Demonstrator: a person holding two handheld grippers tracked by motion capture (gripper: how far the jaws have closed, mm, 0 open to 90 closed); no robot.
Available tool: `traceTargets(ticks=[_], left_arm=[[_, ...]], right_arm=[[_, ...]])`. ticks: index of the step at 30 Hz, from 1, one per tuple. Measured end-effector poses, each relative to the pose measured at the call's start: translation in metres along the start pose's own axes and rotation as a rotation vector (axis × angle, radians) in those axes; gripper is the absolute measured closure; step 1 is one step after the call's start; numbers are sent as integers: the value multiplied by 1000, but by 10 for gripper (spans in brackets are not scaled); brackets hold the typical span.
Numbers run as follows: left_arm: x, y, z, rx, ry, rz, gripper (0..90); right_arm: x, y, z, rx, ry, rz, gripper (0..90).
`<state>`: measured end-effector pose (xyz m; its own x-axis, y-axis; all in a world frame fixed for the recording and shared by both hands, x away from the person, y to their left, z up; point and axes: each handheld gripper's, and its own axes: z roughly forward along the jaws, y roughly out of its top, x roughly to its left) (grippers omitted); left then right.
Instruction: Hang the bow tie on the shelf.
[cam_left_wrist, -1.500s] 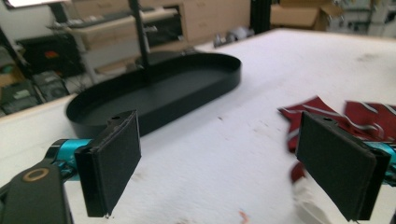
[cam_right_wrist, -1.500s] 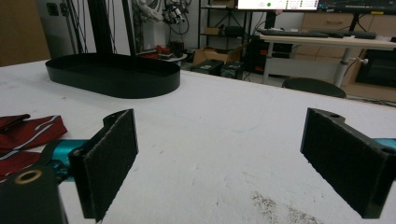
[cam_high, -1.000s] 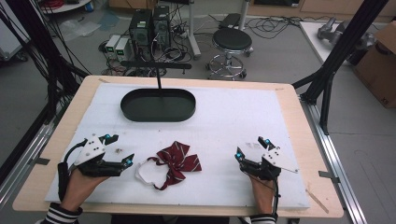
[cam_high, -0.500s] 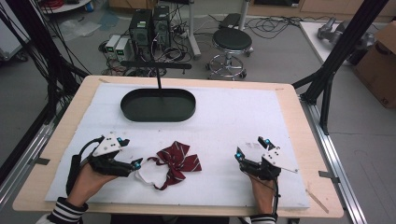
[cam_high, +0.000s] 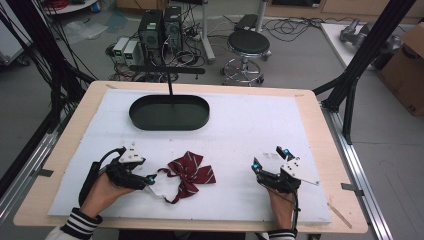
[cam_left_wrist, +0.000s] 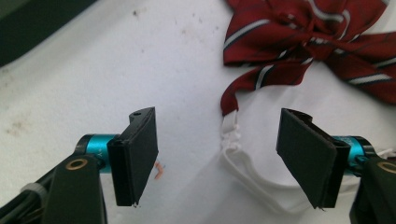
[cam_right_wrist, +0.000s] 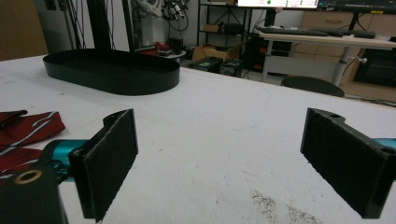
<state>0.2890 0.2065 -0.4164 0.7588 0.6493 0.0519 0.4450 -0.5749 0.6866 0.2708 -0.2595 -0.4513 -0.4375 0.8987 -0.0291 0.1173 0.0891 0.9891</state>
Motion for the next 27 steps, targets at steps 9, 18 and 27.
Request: traceTargets(ticks=[9, 18, 27], left_arm=[[-3, 1, 6, 94, -25, -5, 431], [-1, 4, 9, 138, -37, -32, 526], [-4, 9, 13, 188, -63, -17, 690]], right_arm=[[0, 0, 0, 0, 1, 1, 101], [0, 0, 0, -1, 2, 4, 101], [0, 0, 0, -3, 1, 3, 101]])
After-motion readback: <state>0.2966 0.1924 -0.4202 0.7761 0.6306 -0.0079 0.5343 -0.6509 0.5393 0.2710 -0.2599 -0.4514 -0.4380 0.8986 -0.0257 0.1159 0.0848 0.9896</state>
